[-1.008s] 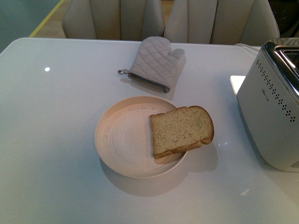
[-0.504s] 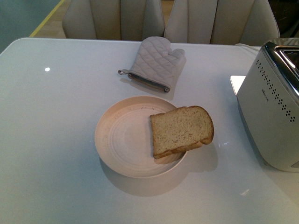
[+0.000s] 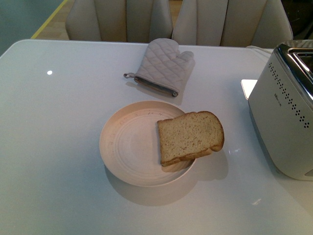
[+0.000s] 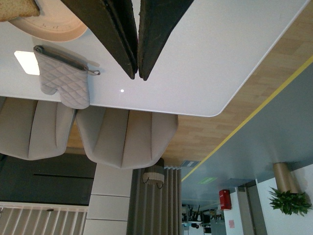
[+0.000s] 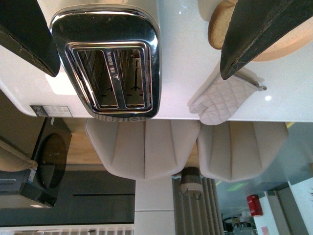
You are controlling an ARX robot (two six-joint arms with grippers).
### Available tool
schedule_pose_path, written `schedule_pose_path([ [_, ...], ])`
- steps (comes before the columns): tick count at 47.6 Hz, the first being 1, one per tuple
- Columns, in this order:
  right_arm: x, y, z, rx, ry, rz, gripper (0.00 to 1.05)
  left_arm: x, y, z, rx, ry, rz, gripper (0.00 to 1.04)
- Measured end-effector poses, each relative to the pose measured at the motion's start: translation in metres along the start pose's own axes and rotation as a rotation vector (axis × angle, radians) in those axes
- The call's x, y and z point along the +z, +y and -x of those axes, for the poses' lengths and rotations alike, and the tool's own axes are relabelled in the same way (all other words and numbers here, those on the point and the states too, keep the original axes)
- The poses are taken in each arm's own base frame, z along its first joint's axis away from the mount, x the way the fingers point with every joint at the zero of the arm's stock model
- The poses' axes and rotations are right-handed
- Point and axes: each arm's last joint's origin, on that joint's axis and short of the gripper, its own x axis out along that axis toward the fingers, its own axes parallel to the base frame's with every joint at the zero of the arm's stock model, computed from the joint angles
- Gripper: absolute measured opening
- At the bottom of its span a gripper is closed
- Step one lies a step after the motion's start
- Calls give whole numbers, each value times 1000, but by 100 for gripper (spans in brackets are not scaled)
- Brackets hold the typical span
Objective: Put bread into toaster
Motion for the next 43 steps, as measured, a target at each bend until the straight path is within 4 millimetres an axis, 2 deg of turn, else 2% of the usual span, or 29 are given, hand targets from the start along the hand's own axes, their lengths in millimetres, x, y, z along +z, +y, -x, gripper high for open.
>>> schedule_pose_path([
  [7, 0, 0, 0, 0, 0, 0, 96, -3, 0, 10, 0, 13, 0, 3],
  [16, 0, 0, 0, 0, 0, 0, 96, -3, 0, 11, 0, 7, 0, 5],
  [21, 0, 0, 0, 0, 0, 0, 96, -3, 0, 11, 0, 7, 0, 31],
  [23, 0, 0, 0, -11, 9, -3, 96, -3, 0, 11, 0, 7, 0, 38],
  [29, 0, 3, -7, -187, 281, -4, 96, -3, 0, 11, 1, 7, 0, 58],
  [36, 21, 12, -39, -139, 293, -16, 96, -3, 0, 11, 0, 7, 0, 82],
  [39, 36, 21, -64, -90, 267, -41, 96, -3, 0, 11, 0, 7, 0, 96],
  [41, 43, 27, -79, -64, 263, -58, 96, -3, 0, 11, 0, 7, -1, 99],
  [43, 46, 33, -90, -40, 269, -74, 96, -3, 0, 11, 0, 7, -2, 98],
])
